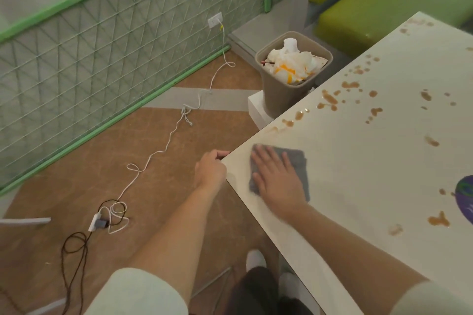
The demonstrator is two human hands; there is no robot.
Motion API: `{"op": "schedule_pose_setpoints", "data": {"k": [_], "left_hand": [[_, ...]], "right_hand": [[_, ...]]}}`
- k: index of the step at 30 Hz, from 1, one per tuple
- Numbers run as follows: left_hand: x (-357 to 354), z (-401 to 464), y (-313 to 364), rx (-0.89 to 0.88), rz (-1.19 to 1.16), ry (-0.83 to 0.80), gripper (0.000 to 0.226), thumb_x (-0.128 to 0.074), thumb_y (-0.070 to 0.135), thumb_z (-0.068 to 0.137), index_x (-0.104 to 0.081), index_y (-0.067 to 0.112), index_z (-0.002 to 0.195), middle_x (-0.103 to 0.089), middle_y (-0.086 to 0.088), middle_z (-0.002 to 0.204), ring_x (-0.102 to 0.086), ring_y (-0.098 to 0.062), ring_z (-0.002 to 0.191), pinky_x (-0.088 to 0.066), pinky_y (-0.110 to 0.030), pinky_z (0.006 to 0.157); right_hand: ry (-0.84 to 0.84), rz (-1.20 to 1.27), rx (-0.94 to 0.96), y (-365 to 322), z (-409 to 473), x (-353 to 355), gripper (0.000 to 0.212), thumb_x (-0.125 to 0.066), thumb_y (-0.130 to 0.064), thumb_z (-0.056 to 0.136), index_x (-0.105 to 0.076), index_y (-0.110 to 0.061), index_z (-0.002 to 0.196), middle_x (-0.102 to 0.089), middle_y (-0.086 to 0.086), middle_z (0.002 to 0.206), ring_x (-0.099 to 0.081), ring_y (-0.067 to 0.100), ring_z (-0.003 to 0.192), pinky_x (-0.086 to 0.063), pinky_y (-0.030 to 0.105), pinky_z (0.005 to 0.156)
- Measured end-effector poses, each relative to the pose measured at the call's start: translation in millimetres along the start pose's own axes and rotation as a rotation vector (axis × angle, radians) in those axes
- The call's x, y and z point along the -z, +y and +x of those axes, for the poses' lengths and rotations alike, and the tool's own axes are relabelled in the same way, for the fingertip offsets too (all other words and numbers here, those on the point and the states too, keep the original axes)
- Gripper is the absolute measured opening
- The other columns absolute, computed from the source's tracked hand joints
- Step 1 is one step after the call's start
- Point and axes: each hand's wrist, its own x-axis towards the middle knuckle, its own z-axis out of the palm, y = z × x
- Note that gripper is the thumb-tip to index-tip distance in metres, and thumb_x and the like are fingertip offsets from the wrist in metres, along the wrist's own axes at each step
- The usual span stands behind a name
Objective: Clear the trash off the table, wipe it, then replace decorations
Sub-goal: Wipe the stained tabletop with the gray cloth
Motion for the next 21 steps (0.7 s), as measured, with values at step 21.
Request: {"op": "schedule_pose_setpoints", "data": {"k": [21], "left_hand": [[-65,95,125,-0.064,0.149,-0.655,0.041,-0.032,0.029,0.104,-0.064,0.002,0.104,-0.063,-0.015,0.105,-0.053,-0.023,0.091,-0.037,-0.029,0.078]], "right_hand": [[0.141,-0.023,-0.541,108,66,36,0.057,-0.013,-0.037,0.102,-0.026,-0.019,0.155,-0.016,-0.007,0.163,-0.006,0.01,0.151,0.001,0.035,0.122]]}}
